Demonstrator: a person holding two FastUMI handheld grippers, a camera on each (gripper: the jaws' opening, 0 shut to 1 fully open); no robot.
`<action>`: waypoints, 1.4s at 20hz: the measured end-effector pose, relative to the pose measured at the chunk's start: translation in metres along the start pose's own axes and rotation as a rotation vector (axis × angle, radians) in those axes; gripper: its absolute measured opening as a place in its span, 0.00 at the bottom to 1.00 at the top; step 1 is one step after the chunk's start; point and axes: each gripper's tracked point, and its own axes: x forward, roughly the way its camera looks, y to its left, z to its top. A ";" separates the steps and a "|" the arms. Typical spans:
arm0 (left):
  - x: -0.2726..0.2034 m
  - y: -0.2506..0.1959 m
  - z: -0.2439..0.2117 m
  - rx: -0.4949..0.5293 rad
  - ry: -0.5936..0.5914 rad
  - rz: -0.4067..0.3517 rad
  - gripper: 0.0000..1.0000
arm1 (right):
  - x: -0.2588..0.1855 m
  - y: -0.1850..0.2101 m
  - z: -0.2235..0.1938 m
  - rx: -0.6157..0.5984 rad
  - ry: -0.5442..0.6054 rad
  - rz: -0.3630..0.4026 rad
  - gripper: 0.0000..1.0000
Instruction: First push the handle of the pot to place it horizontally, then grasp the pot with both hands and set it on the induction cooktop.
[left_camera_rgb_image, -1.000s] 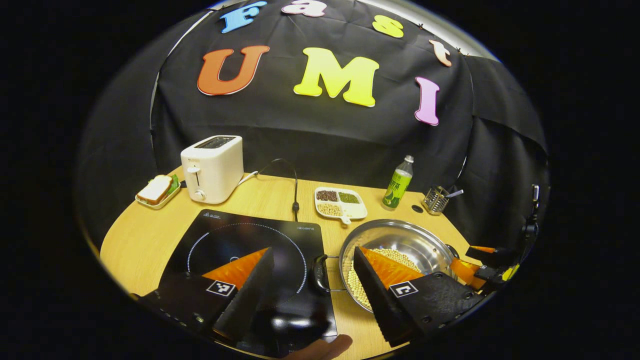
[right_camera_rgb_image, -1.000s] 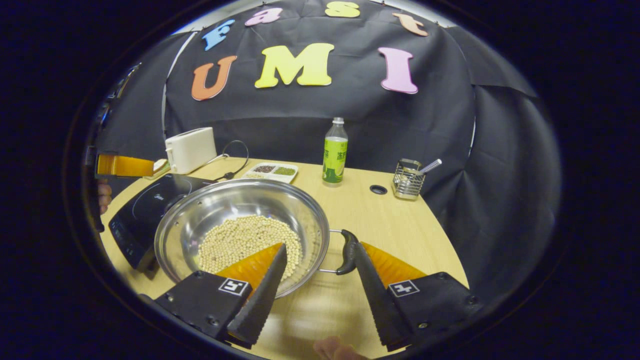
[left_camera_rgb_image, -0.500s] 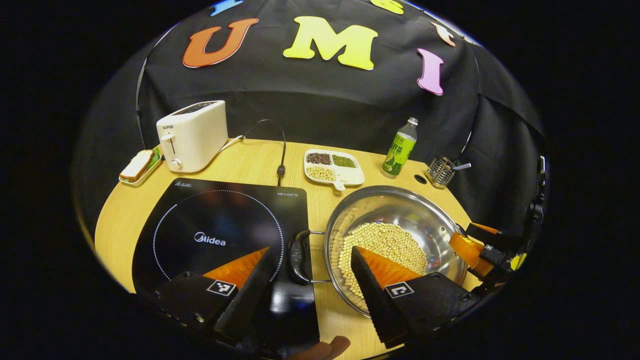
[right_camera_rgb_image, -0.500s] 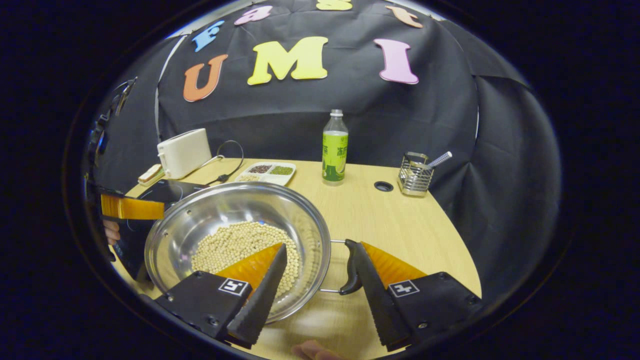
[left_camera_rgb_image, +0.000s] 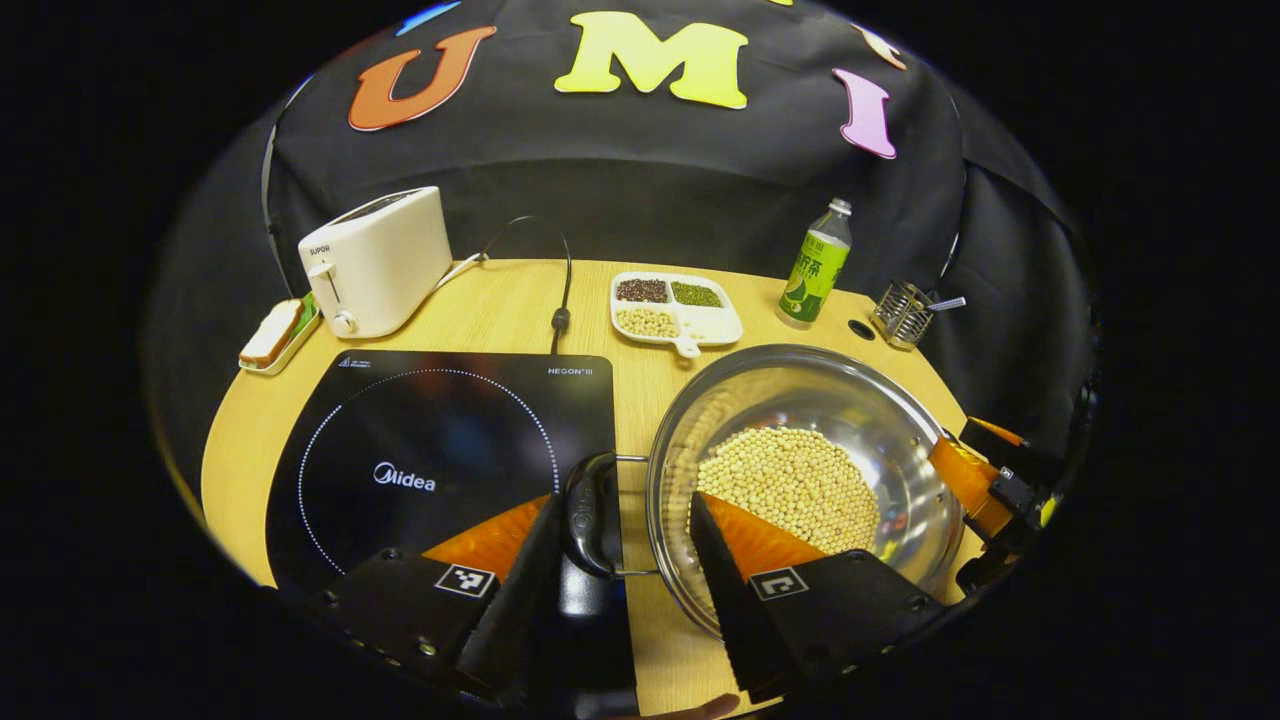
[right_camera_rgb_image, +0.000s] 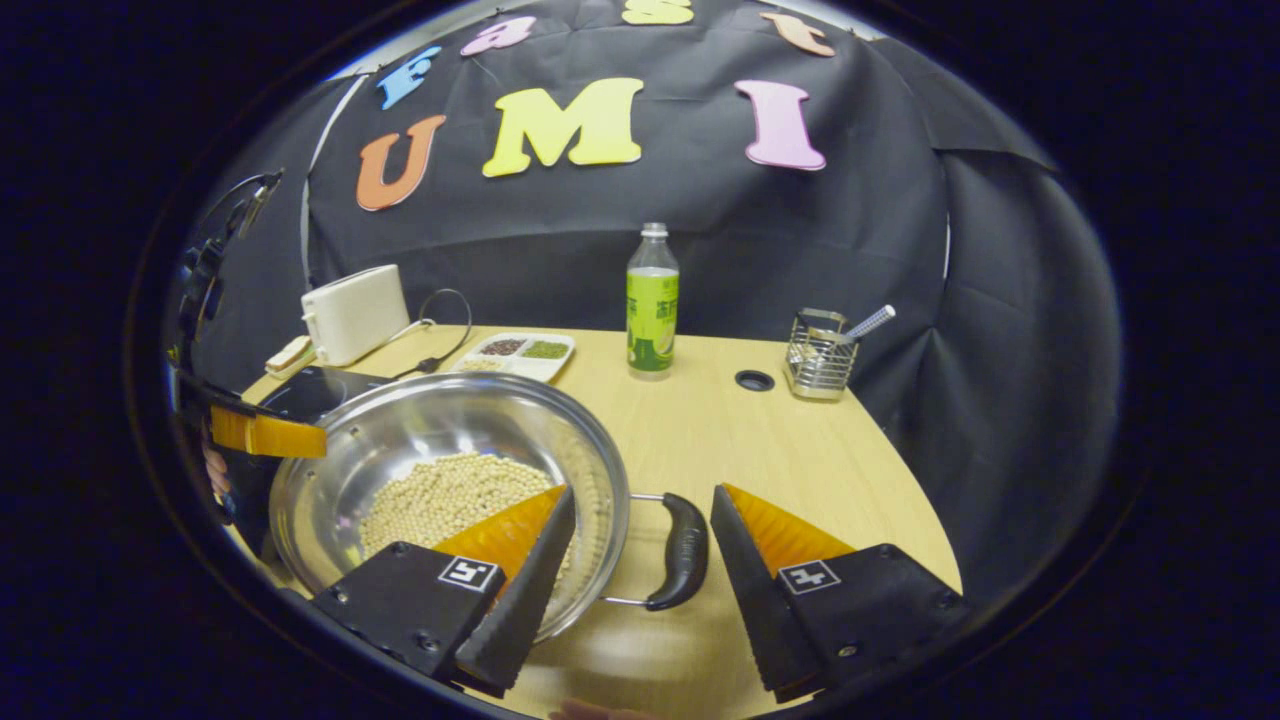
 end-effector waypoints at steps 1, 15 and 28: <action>0.002 0.000 0.000 0.001 -0.003 0.001 0.75 | 0.003 0.001 -0.005 0.013 0.017 0.005 0.87; 0.011 0.006 -0.007 0.063 -0.042 0.136 0.59 | 0.006 -0.002 -0.020 0.066 0.080 -0.088 0.67; -0.018 -0.001 -0.001 0.004 -0.062 0.097 0.58 | -0.028 -0.002 -0.006 0.067 0.076 -0.100 0.62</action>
